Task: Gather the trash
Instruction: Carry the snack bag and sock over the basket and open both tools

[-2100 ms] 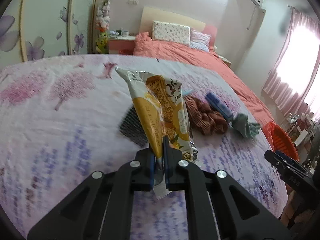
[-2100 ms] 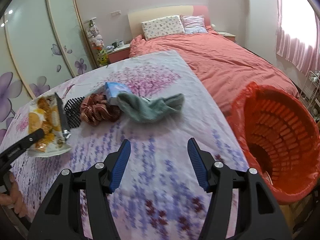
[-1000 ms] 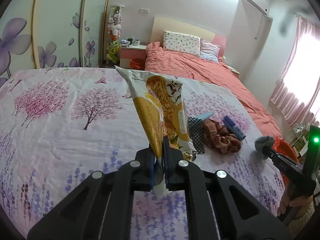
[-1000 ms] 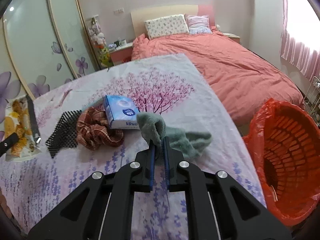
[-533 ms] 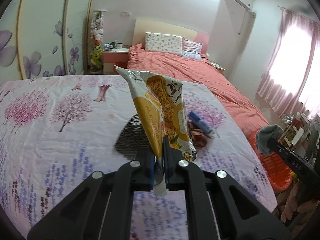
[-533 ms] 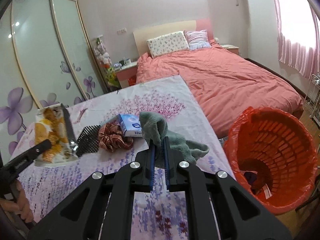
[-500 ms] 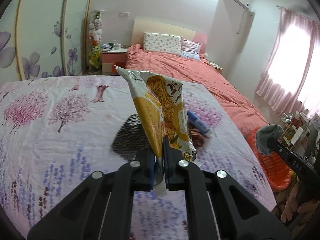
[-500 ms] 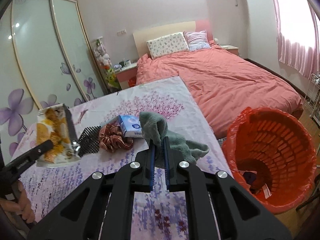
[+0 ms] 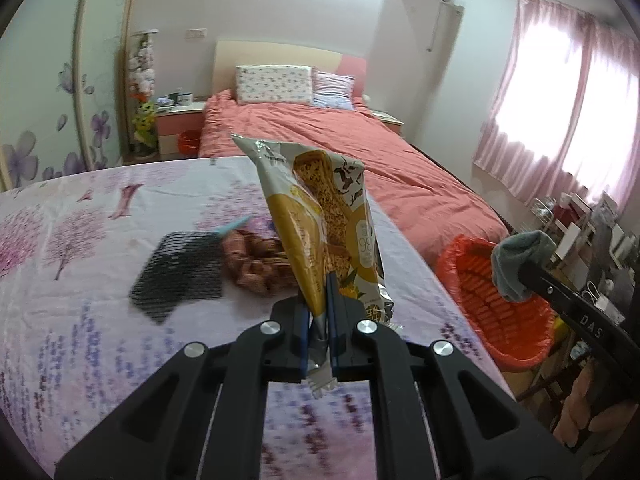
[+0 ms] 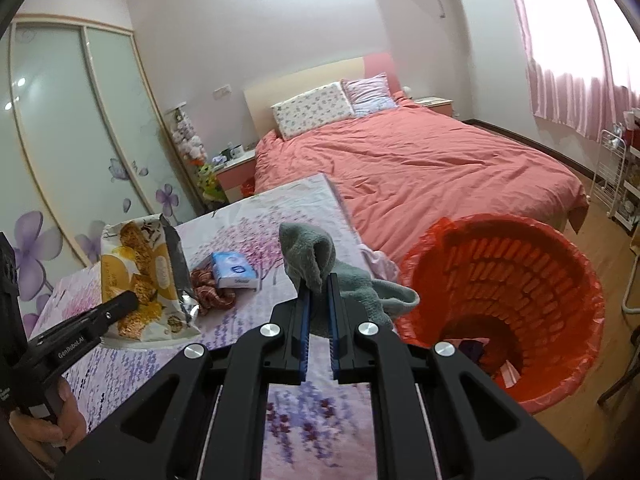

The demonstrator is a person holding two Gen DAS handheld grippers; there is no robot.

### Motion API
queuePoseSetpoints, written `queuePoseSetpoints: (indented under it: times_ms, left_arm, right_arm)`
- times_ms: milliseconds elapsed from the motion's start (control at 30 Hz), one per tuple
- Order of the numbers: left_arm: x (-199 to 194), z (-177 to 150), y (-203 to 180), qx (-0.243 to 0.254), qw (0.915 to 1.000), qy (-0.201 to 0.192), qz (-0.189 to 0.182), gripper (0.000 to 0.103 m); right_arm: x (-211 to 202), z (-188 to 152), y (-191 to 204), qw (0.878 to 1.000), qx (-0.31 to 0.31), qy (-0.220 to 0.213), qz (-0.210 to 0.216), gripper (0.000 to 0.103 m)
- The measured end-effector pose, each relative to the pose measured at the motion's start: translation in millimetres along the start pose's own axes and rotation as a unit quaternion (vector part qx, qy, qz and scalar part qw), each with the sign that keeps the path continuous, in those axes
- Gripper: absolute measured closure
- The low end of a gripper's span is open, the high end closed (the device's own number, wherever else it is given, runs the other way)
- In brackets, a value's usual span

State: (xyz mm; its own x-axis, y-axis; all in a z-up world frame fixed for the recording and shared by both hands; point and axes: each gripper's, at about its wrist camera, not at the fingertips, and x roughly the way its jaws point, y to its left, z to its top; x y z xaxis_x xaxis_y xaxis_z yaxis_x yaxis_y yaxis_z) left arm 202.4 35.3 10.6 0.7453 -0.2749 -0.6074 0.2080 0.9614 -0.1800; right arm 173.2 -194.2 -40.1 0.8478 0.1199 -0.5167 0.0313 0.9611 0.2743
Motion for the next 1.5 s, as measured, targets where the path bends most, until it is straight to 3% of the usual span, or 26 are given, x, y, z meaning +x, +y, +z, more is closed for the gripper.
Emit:
queuePoseSetpoints:
  times_ms: [733,1233,1300,1400,1467,1500]
  left_arm:
    - [54.8,-5.6,-141.8,0.075,0.9914,0.029,-0.103,0.094]
    - [107.0,-12.0,-203.4,0.108,0.9817,0.061,-0.144,0.094]
    - [112.8,-13.8,-203.8,0.108,0.9810,0.068,-0.147,0.087]
    - [118.9,-15.2,-202.9,0.105,0.9820,0.071,-0.140,0.070]
    - [122.9,-16.8,-198.0,0.101,0.9828,0.076,-0.135,0.068]
    - [124.1,-16.7,-196.7,0.099,0.9832,0.077,-0.133,0.067]
  right_arm:
    - [-22.6,4.4,-95.7,0.996,0.074,-0.041,-0.043,0.095]
    - [-9.9,11.0,-155.6,0.988,0.130,-0.054,-0.064,0.095]
    - [-6.7,11.0,-160.6,0.987,0.135,-0.054,-0.064,0.094]
    - [-1.5,8.5,-165.7,0.987,0.142,-0.047,-0.066,0.079]
    - [-0.7,4.6,-167.3,0.986,0.144,-0.045,-0.072,0.060]
    - [-0.9,3.9,-166.6,0.986,0.143,-0.045,-0.074,0.059]
